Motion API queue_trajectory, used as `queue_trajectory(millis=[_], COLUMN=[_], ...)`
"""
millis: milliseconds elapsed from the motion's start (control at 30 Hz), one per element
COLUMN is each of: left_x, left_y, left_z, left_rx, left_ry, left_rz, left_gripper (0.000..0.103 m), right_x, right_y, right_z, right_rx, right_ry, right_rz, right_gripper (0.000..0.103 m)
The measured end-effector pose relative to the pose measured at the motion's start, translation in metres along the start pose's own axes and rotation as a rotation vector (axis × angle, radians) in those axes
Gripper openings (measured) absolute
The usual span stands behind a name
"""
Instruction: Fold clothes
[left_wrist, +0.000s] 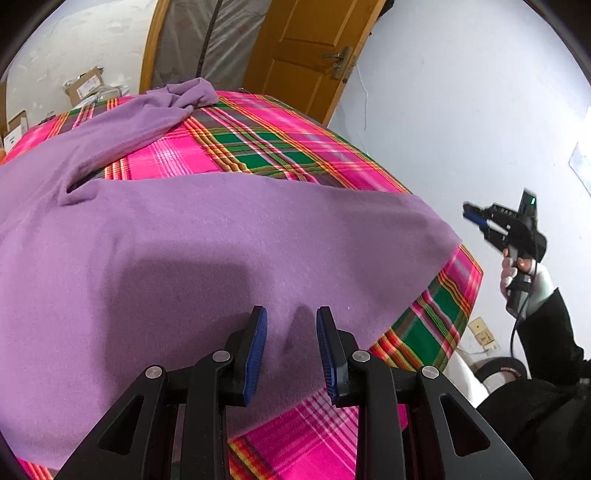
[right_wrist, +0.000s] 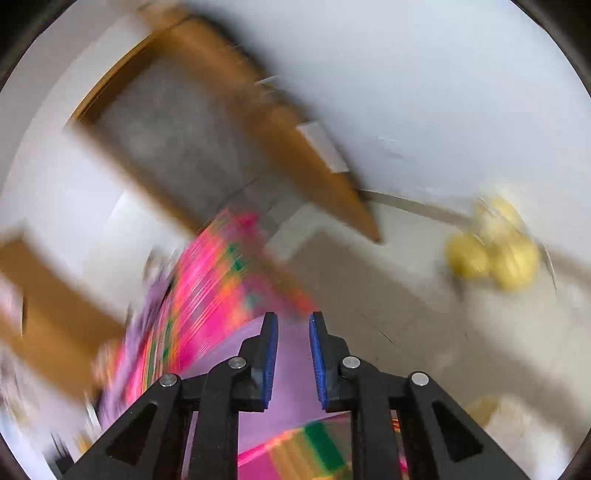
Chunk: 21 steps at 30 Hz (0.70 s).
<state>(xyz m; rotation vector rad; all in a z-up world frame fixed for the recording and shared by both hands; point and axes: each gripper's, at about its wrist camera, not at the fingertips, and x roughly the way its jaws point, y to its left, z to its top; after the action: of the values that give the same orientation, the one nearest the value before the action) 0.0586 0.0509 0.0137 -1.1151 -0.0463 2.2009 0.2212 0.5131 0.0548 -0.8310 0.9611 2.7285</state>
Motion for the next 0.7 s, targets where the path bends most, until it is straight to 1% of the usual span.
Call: queue_trajectory(millis=[33,67,233,267,300,333,433,467,533,600,700], left_x=[0.001,0.002,0.003,0.003,0.003,0.003,0.001,0.001,0.001,0.002,0.004], left_y=[0.000,-0.001,0.000,0.001,0.001,0.002,0.004,0.005,0.007,0.007,0.005], left_z=[0.001,0.001,-0.001,-0.001,-0.001,-0.001,-0.002,-0.003,-0.003,-0.002,-0.001], left_rx=[-0.002,-0.004,-0.010,-0.012,-0.013,-0.014,-0.020,-0.022,-0.029,-0.030,-0.022], left_ry=[0.000,0.000,0.001,0.002,0.002,0.001,-0.003,-0.005,-0.008,-0.009,-0.009], left_rz=[-0.001,-0.003,-0.005,-0.005,-0.006,-0.005,-0.002,-0.002,-0.006,-0.008,-0.006], left_gripper=[0.028,0.028,0.028,0.028,0.028,0.028,0.028,0.028,0.028,0.028,0.028], right_x=[0.008,0.012,0.027,0.030,0.032,0.035,0.044,0.047,0.053,0.056,0.078], right_y=[0.020,0.026,0.034,0.036,0.038,0.039,0.044,0.046,0.049,0.076,0.105], right_z=[-0.003,-0.004,-0.002,-0.002,-0.002,-0.001,0.000,0.000,0.001,-0.008,-0.026], right_rx=[-0.078,-0.102,-0.163,-0.175,-0.187,-0.200,-0.236,-0.248,-0.273,-0.323,-0.388], right_ry=[0.034,0.047,0.085,0.092,0.100,0.107,0.130,0.138,0.153,0.192,0.281], right_rz=[0.017,0.016,-0.007,-0.011,-0.016,-0.020,-0.034,-0.039,-0.048,0.042,0.075], right_gripper=[0.019,0.019,0.019,0.012,0.011,0.000,0.000,0.004,0.004,0.004,0.004])
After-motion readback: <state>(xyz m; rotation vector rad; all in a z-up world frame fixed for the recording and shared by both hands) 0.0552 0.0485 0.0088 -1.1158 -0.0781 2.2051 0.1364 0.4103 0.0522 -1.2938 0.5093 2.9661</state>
